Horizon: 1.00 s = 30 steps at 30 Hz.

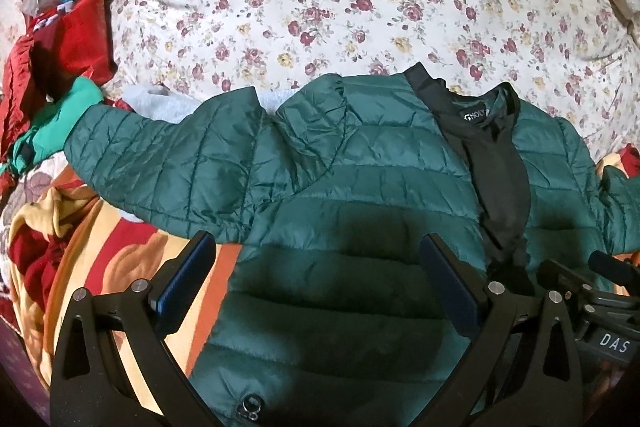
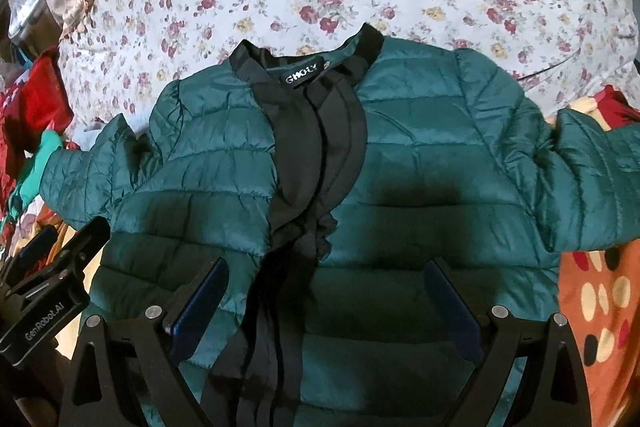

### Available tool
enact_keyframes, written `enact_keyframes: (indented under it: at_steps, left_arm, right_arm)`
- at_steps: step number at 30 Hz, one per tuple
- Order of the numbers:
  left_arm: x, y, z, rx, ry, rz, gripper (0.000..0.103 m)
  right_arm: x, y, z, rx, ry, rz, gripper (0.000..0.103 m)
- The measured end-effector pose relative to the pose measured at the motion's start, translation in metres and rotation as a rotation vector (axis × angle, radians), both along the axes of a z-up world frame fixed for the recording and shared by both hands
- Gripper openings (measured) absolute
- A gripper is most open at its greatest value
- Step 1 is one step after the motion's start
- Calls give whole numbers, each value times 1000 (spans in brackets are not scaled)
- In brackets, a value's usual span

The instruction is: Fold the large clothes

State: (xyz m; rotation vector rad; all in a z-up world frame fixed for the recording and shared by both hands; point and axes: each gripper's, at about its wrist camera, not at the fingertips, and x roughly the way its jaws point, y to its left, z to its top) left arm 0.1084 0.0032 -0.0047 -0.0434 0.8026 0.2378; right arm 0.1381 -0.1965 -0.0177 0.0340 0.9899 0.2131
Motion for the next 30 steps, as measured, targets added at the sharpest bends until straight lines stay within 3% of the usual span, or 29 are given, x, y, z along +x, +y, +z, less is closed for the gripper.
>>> enact_keyframes:
  at_steps: [19,24,30]
  left_arm:
    - [14,26,-14,-12,31,31,102]
    - [18,64,-14,-20,53,89,102]
    - [19,158,-10,-78,60,274,102]
  right_arm:
    - [21,19,-14,20,21,9,97]
    - [21,27,-16,19,27,39,97]
    - [20,39,-19,13,40,77,97]
